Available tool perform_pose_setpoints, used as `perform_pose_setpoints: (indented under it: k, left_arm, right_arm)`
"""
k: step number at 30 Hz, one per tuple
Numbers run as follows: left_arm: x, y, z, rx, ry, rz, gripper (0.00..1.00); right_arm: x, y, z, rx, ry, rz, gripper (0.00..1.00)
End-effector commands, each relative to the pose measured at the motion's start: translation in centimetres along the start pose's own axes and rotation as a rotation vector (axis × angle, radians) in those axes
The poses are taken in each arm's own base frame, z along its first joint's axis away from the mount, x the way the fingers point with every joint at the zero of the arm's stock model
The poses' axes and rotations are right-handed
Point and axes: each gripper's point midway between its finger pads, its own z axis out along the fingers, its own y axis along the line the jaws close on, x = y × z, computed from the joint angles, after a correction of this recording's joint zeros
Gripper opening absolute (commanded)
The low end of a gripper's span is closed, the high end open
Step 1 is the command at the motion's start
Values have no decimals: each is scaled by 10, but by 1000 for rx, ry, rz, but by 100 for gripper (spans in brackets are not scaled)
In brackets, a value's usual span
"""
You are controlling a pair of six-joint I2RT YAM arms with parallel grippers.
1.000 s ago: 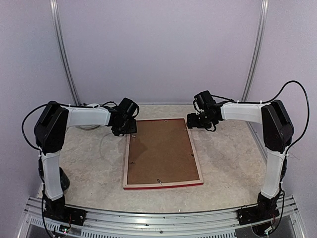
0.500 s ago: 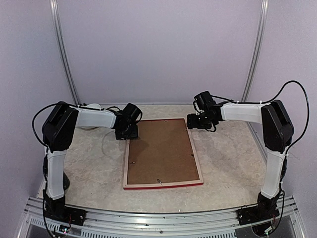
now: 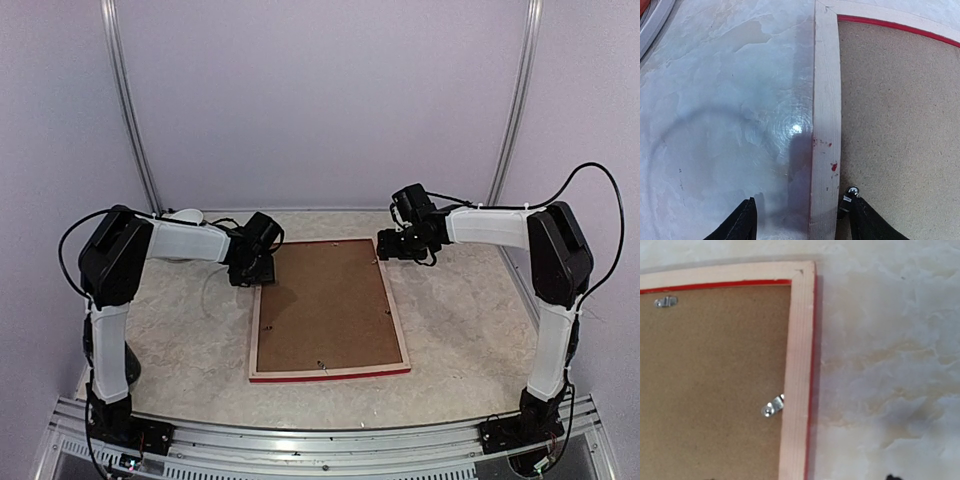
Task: Put the photo into the frame
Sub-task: Press the fastener at the center of the board.
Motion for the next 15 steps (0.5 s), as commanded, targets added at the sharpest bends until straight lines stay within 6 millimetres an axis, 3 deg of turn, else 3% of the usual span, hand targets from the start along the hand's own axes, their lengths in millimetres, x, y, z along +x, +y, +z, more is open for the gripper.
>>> perform_pose_setpoints:
  k: [1, 8, 15]
  left_arm:
    - [1, 5, -8, -12, -4, -2, 62]
    - [-12, -7, -15, 71, -24, -24, 62]
    - [-21, -7, -18, 58, -37, -22, 62]
  right_arm:
    - [-8, 4, -6, -10, -22, -6, 73]
    - [-10, 4, -9, -7, -29, -12, 73]
    - [-10, 3, -9, -2, -30, -14, 73]
